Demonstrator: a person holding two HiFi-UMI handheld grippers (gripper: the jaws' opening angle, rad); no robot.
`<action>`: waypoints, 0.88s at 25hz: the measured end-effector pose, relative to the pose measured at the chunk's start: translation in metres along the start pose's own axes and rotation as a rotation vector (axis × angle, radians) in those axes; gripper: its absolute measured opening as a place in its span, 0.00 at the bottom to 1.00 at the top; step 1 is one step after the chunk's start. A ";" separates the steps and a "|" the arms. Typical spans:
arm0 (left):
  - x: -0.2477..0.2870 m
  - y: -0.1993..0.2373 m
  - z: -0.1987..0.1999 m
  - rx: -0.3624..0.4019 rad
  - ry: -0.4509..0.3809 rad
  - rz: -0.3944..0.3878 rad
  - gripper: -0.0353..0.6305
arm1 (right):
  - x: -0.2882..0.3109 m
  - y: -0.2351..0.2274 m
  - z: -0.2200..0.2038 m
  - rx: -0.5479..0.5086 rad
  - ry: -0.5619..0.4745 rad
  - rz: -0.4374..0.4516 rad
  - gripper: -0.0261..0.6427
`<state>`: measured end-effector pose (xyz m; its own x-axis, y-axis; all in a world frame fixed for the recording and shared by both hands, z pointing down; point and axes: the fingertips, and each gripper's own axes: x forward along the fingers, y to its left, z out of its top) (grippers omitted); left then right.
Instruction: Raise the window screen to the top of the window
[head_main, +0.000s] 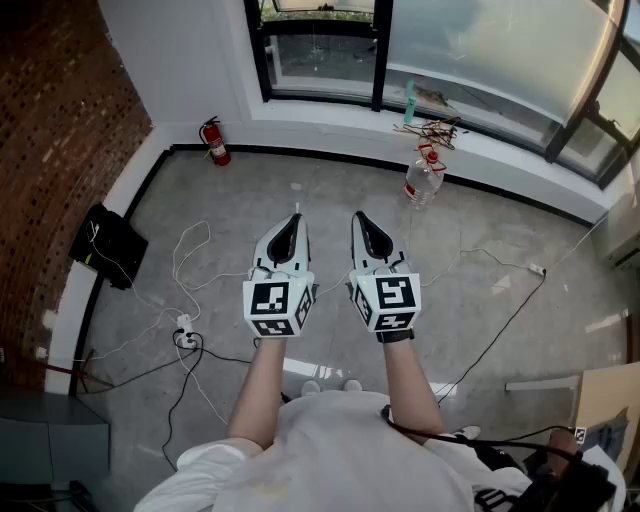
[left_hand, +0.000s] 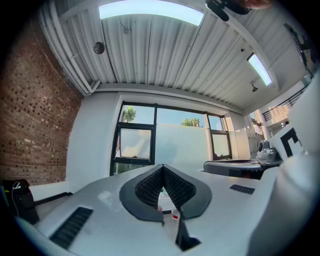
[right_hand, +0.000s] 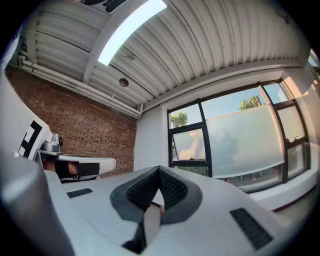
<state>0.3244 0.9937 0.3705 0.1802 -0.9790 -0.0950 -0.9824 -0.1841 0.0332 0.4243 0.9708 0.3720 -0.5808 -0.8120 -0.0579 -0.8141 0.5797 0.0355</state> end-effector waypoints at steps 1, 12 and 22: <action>0.004 -0.008 -0.002 -0.008 0.000 -0.004 0.05 | -0.003 -0.008 0.000 0.000 0.000 -0.001 0.04; 0.026 -0.066 -0.021 -0.021 0.037 0.000 0.05 | -0.025 -0.057 -0.013 0.016 0.023 0.032 0.04; 0.028 -0.049 -0.058 -0.031 0.108 0.062 0.05 | -0.009 -0.048 -0.049 0.168 0.017 0.124 0.04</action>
<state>0.3804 0.9700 0.4234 0.1249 -0.9921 0.0156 -0.9901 -0.1236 0.0664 0.4688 0.9471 0.4198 -0.6776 -0.7340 -0.0462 -0.7250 0.6772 -0.1255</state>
